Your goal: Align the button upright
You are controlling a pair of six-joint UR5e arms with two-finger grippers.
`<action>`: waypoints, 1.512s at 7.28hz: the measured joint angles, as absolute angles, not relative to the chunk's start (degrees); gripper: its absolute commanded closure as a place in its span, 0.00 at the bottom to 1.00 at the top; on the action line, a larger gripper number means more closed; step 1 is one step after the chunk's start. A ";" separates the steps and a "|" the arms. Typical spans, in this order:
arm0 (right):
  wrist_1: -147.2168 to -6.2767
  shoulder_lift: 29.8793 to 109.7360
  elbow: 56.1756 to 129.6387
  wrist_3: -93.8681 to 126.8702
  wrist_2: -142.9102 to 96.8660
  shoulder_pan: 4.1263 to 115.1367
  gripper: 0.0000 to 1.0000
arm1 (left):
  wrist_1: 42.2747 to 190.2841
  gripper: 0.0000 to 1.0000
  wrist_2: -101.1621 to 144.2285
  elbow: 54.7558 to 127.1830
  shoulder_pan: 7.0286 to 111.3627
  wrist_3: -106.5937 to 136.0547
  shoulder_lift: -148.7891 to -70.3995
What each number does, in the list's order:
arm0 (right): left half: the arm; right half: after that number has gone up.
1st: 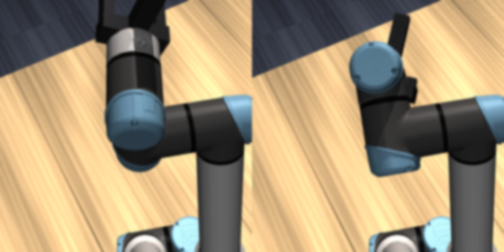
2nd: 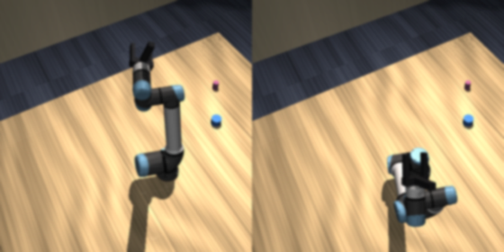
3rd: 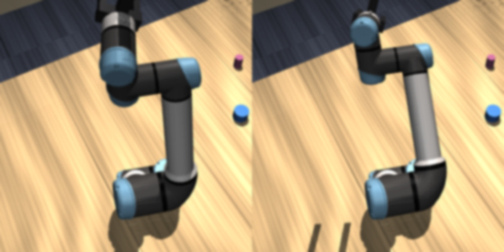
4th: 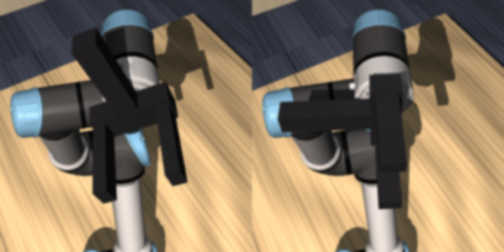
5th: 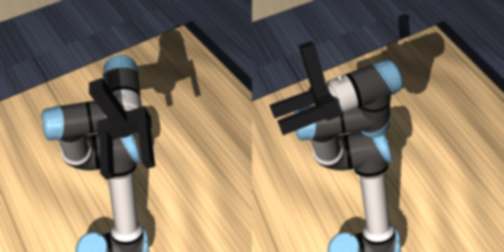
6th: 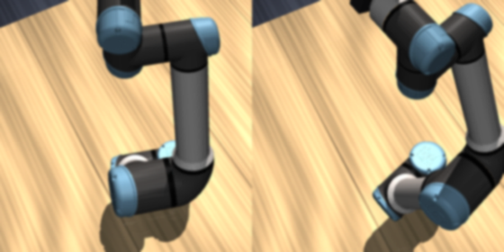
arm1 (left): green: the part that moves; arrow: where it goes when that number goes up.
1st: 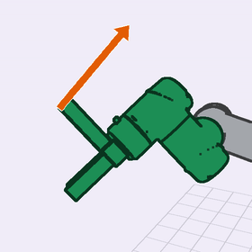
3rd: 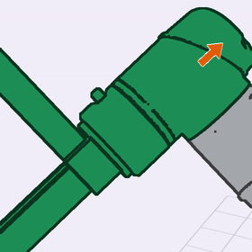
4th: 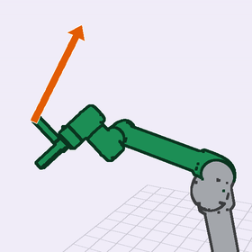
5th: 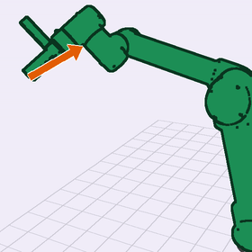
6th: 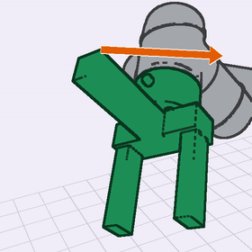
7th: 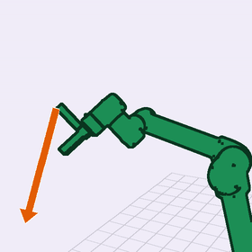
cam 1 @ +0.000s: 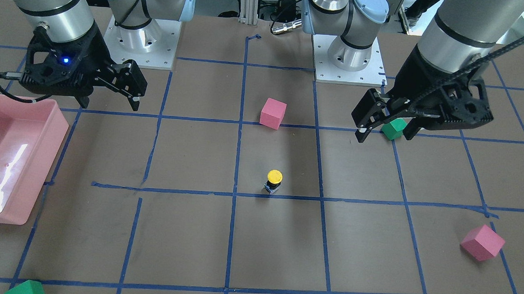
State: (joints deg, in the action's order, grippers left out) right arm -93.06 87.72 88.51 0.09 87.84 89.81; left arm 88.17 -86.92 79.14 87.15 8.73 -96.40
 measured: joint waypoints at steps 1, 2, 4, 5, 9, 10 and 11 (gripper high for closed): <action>-93.00 87.71 88.51 0.09 87.87 89.77 0.00 | 88.49 0.00 -88.50 79.38 86.44 8.01 -95.28; -92.97 87.72 88.51 0.09 87.86 89.75 0.00 | 89.32 0.00 -89.66 79.46 85.48 4.43 -94.46; -92.94 87.71 88.50 0.09 87.85 89.74 0.00 | 93.35 0.00 -90.14 79.64 83.24 -2.08 -92.34; -92.97 87.71 88.51 0.09 87.84 89.74 0.00 | 95.02 0.00 -90.03 80.12 82.59 -2.92 -91.25; -93.11 87.71 88.51 0.09 87.81 89.74 0.00 | 87.52 0.00 -89.82 86.44 82.22 -2.42 -91.94; -93.16 87.71 88.51 0.09 87.81 89.74 0.00 | 85.70 0.00 -89.71 88.06 82.32 -2.15 -91.99; -93.21 87.71 88.51 0.09 87.80 89.74 0.00 | 85.15 0.00 -89.57 88.62 82.44 -1.82 -91.64</action>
